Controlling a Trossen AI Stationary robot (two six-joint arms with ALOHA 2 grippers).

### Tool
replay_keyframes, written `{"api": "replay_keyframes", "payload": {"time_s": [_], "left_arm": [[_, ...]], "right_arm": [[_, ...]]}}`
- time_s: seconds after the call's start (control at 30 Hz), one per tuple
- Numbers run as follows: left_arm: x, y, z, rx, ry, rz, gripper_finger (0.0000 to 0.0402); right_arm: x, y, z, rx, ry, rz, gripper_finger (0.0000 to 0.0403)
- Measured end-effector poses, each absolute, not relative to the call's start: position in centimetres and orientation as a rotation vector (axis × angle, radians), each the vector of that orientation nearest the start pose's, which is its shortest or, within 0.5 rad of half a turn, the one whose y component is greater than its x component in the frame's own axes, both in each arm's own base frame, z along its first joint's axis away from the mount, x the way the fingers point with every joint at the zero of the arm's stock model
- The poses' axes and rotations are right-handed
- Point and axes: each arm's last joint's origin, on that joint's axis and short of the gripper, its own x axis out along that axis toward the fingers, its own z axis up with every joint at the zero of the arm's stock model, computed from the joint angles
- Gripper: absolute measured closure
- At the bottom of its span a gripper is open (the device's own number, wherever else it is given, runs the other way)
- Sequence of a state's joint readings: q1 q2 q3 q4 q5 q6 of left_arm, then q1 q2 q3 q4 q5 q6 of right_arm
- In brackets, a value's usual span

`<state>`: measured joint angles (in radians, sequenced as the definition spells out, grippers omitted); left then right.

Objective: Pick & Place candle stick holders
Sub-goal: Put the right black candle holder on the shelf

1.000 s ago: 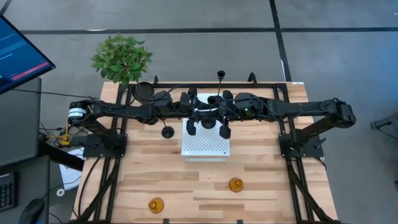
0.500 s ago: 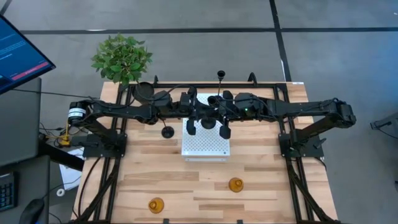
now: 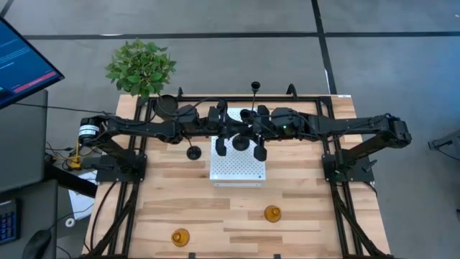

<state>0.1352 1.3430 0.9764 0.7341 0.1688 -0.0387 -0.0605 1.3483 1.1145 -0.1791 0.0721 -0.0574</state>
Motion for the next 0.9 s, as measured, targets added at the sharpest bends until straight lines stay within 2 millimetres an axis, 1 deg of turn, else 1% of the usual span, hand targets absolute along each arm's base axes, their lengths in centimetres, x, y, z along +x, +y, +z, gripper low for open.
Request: {"api": "replay_keyframes", "payload": {"time_s": [0.13,0.23,0.4,0.53,0.63,0.7,0.77,0.9], "left_arm": [[29.8,3.6,36.3,0.012,-0.362,-0.038,0.0386],[29.9,3.6,36.3,0.012,-0.355,-0.039,0.0382],[29.9,4.0,36.1,0.013,-0.337,-0.030,0.0387],[29.7,4.7,36.1,0.017,-0.334,-0.006,0.0384],[29.2,5.6,36.3,0.027,-0.320,0.027,0.0387],[28.8,6.2,36.1,0.028,-0.310,0.053,0.0387],[28.4,6.9,36.0,0.032,-0.310,0.083,0.0386],[27.7,8.3,35.1,0.034,-0.304,0.132,0.0387]], "right_arm": [[30.1,-2.0,32.5,-0.057,0.416,-0.119,0.0357],[29.4,-2.0,33.0,-0.058,0.415,-0.122,0.0332],[27.1,-1.8,34.2,-0.058,0.434,-0.121,0.0302],[24.9,-1.1,35.3,-0.033,0.449,-0.108,0.0292],[23.4,-0.4,35.9,-0.001,0.450,-0.088,0.0297],[22.6,0.2,36.1,-0.008,0.443,-0.066,0.0308],[22.0,0.9,36.2,-0.033,0.410,-0.033,0.0327],[21.1,2.1,35.2,-0.077,0.385,0.030,0.0377]]}}
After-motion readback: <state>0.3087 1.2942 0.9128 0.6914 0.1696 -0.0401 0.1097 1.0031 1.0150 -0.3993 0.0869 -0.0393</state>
